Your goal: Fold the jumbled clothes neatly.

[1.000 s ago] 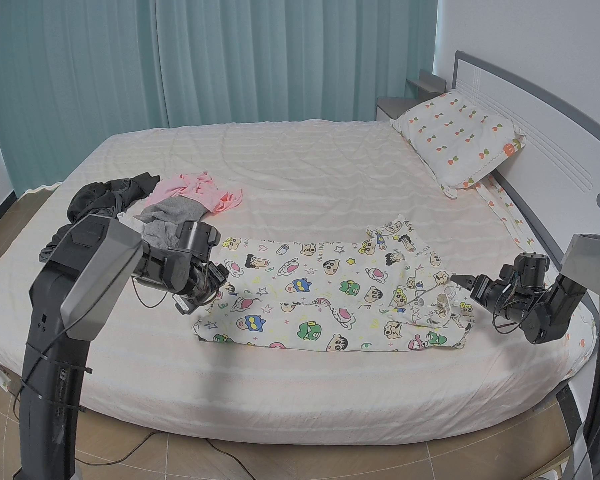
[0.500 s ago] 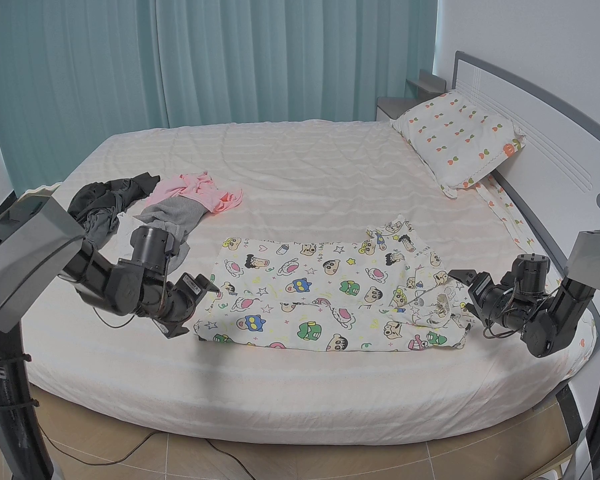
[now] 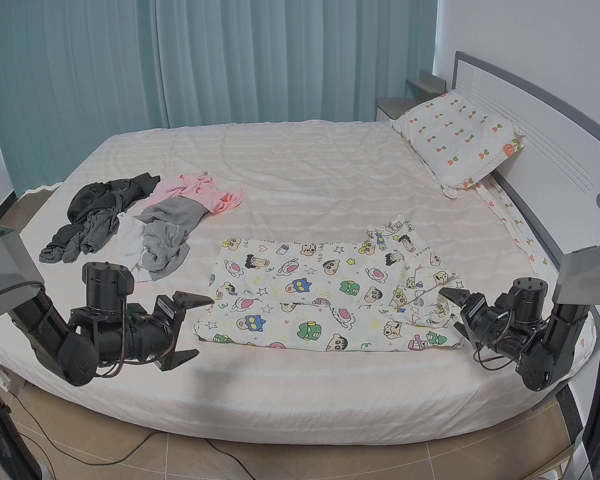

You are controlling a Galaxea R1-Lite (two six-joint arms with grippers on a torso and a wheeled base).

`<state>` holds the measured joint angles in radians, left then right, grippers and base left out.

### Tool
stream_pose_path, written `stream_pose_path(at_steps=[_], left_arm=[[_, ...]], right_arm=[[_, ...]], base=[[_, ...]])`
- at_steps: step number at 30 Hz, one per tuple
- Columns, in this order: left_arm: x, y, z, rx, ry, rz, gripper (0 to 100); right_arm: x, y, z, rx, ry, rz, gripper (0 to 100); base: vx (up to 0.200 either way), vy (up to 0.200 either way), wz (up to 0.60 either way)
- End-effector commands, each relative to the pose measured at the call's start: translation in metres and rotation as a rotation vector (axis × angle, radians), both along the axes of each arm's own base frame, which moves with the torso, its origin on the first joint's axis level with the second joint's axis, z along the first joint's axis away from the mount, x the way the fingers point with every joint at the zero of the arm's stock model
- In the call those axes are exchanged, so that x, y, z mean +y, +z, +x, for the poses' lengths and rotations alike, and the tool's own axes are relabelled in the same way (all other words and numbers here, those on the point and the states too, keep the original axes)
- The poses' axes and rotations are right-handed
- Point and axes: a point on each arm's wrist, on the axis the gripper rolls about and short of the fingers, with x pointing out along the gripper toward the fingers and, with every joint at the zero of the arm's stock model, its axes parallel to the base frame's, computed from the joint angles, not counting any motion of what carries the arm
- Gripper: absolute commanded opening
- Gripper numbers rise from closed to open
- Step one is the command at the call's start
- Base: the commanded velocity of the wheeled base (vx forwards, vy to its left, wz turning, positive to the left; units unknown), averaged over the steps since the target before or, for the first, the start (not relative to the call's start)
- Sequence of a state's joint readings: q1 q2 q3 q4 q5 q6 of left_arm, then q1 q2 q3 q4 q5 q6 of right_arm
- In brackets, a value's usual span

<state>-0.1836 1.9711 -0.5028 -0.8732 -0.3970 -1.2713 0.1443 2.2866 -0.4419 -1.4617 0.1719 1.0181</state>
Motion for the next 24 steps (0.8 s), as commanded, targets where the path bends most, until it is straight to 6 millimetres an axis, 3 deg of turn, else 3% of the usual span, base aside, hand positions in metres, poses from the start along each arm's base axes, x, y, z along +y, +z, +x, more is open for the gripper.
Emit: stream_pose_path(at_steps=[1, 6, 14, 19, 24], left_arm=[[0.001, 0.000, -0.008, 0.004, -0.004, 0.001, 100], [0.000, -0.001, -0.008, -0.008, -0.006, -0.002, 100], [-0.002, -0.003, -0.002, -0.103, 0.005, 0.047, 100], [-0.017, -0.015, -0.013, -0.072, -0.051, 0.087, 100], [-0.024, -0.027, -0.009, -0.066, -0.028, 0.143, 100]], right_arm=[[0.002, -0.011, -0.002, 0.035, 0.002, -0.017, 100], [0.005, -0.013, -0.003, 0.037, 0.006, -0.023, 100], [0.006, -0.014, -0.002, 0.033, 0.015, -0.046, 100], [0.005, -0.014, 0.000, 0.028, -0.017, -0.060, 100], [0.006, -0.016, -0.001, 0.038, -0.036, -0.073, 100]], base=[[0.200, 0.000, 0.00], [0.200, 0.000, 0.00], [0.000, 0.000, 0.00], [0.000, 0.000, 0.00], [0.000, 0.000, 0.00]])
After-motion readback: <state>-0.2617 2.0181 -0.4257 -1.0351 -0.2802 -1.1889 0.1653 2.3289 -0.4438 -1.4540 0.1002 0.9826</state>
